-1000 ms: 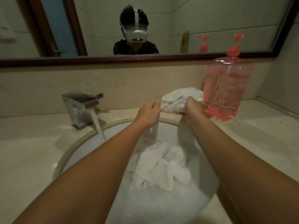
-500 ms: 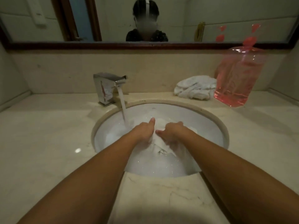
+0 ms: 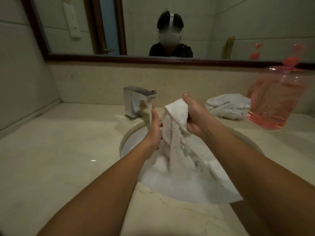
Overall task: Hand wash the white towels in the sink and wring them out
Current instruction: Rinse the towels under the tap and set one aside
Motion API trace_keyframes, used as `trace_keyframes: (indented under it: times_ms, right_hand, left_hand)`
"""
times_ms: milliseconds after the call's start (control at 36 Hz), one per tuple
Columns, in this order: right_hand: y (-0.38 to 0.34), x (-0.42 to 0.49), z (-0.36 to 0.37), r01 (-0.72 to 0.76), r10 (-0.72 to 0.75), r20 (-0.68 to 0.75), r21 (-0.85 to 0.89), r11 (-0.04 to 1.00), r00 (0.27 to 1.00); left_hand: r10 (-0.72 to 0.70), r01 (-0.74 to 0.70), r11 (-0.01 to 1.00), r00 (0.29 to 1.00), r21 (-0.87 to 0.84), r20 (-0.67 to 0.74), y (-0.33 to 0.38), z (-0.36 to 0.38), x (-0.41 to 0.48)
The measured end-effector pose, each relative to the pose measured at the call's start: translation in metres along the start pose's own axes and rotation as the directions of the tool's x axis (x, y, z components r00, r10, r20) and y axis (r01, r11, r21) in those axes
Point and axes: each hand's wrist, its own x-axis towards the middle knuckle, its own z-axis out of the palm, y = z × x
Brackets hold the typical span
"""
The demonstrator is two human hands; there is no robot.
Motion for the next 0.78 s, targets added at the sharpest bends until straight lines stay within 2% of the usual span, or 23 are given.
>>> trace_keyframes:
  times_ms: [56, 111, 167, 222, 306, 389, 500, 556, 611, 667, 778]
  right_hand:
    - [-0.006, 0.002, 0.016, -0.010, 0.007, 0.041, 0.065, 0.998, 0.999]
    - [-0.009, 0.002, 0.032, 0.010, -0.018, 0.081, 0.093, 0.996, 0.997]
    - [-0.009, 0.003, 0.044, 0.056, -0.062, 0.088, 0.072, 0.996, 0.994]
    - [-0.006, 0.012, 0.048, 0.093, -0.092, 0.059, -0.004, 0.996, 0.994]
    - [0.008, 0.025, 0.041, 0.084, -0.095, -0.041, -0.219, 0.972, 0.995]
    - [0.033, 0.030, 0.028, 0.000, -0.052, -0.129, -0.373, 0.928, 0.990]
    - [0.070, 0.042, 0.015, -0.104, 0.058, -0.107, -0.497, 0.862, 0.993]
    - [0.080, 0.043, 0.017, -0.082, 0.094, -0.001, -0.509, 0.857, 0.996]
    - [0.080, 0.043, 0.019, -0.015, 0.054, 0.066, -0.485, 0.874, 0.996]
    - [0.078, 0.049, 0.015, 0.025, -0.009, 0.041, -0.427, 0.904, 0.999]
    - [0.077, 0.071, 0.000, 0.077, -0.094, -0.045, -0.295, 0.952, 0.995]
  left_hand:
    - [0.058, -0.056, 0.996, 0.998, -0.074, 0.024, 0.010, -0.004, -0.005]
    - [0.148, -0.149, 0.977, 0.989, -0.150, -0.015, 0.013, -0.009, 0.004]
    - [0.119, -0.131, 0.972, 0.990, -0.197, -0.074, 0.016, -0.018, 0.017]
    - [0.051, -0.091, 0.977, 0.978, -0.192, -0.201, 0.022, -0.027, 0.017]
    - [-0.022, -0.021, 0.995, 0.899, -0.093, -0.438, 0.027, -0.039, 0.009]
    - [-0.072, 0.033, 0.996, 0.848, -0.084, -0.524, 0.012, -0.047, 0.012]
    - [-0.163, 0.027, 0.970, 0.814, -0.243, -0.558, 0.008, -0.050, 0.024]
    - [-0.162, -0.013, 0.947, 0.844, -0.320, -0.511, 0.010, -0.046, 0.031]
    - [-0.124, -0.053, 0.930, 0.886, -0.364, -0.447, 0.012, -0.043, 0.039]
    - [-0.046, -0.111, 0.935, 0.903, -0.337, -0.426, 0.014, -0.039, 0.042]
    - [0.136, -0.219, 0.969, 0.856, -0.112, -0.499, 0.022, -0.034, 0.034]
